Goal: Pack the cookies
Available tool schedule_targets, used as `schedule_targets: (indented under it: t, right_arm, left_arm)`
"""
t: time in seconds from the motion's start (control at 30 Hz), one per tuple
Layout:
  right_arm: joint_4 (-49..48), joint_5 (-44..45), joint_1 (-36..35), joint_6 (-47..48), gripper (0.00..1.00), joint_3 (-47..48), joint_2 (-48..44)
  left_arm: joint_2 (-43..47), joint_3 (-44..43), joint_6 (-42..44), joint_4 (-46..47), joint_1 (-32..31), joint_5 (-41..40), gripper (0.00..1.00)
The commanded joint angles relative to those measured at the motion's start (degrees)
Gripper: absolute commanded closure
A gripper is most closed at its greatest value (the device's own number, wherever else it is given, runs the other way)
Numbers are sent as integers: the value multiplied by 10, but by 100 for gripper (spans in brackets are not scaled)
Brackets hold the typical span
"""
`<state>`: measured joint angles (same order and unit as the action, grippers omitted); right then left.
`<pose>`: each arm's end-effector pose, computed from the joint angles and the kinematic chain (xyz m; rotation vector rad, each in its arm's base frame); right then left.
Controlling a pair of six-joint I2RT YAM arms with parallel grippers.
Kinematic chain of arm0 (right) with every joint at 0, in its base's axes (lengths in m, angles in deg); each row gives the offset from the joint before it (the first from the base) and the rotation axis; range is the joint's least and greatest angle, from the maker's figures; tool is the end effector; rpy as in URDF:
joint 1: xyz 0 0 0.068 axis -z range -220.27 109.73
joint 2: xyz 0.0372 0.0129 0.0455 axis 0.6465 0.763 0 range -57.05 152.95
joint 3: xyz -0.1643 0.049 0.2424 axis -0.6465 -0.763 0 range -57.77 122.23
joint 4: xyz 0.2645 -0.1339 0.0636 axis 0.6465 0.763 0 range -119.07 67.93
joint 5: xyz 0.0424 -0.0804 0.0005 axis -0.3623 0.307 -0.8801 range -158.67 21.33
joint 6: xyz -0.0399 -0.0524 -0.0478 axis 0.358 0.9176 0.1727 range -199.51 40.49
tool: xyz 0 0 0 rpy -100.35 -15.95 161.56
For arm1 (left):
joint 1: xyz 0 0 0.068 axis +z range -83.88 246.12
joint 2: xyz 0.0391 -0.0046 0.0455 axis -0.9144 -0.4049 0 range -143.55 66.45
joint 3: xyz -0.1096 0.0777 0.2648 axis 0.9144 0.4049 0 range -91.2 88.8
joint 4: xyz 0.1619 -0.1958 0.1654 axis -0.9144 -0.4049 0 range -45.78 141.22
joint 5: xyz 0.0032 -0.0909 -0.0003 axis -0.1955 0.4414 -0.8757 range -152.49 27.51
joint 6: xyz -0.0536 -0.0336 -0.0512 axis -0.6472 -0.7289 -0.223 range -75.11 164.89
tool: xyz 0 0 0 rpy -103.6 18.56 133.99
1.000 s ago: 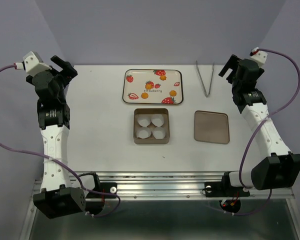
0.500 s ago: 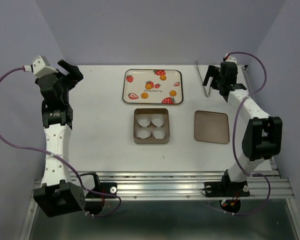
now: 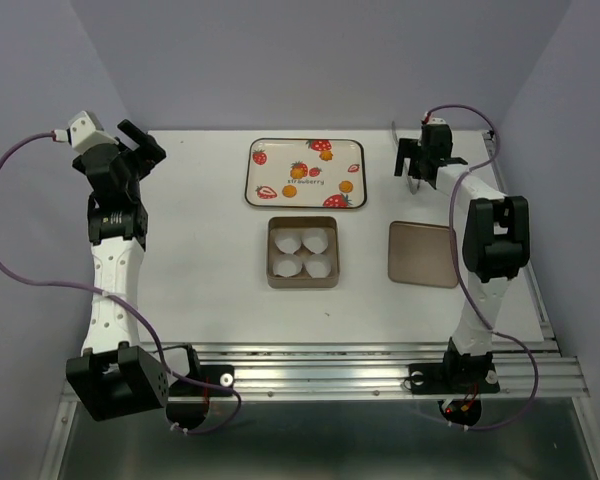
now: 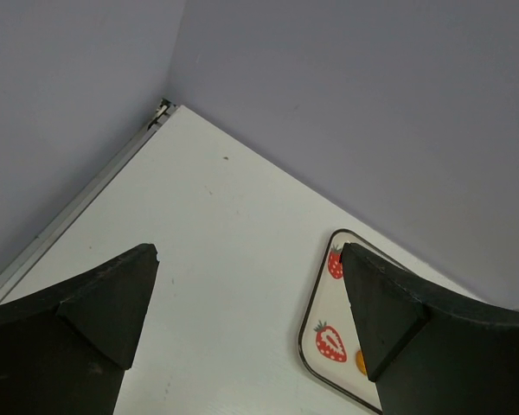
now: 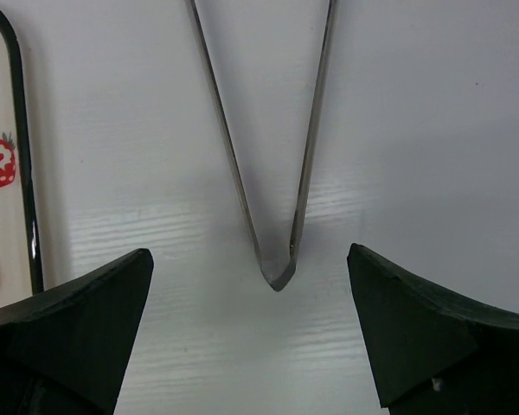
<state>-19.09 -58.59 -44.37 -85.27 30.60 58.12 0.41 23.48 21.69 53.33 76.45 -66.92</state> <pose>0.5425 0.0264 0.2121 0.1291 2.1992 -0.0987 0.3305 0.0658 0.4373 -0.5047 1.4632 -0.1182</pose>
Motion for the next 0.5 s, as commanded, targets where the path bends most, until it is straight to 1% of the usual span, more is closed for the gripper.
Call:
schedule_targets:
  t: [0.0, 0.13, 0.27, 0.47]
  right_arm:
    - [-16, 10, 1, 24, 0, 51, 39]
    - [-16, 27, 1, 29, 0, 106, 91]
    - [-15, 20, 1, 23, 0, 141, 135]
    - [-13, 32, 1, 15, 0, 181, 182]
  left_arm:
    - [-3, -24, 18, 31, 0, -22, 1]
    - [-21, -38, 24, 26, 0, -17, 1]
    - [-33, -51, 21, 18, 0, -27, 1]
    - [-39, -56, 20, 16, 0, -32, 1]
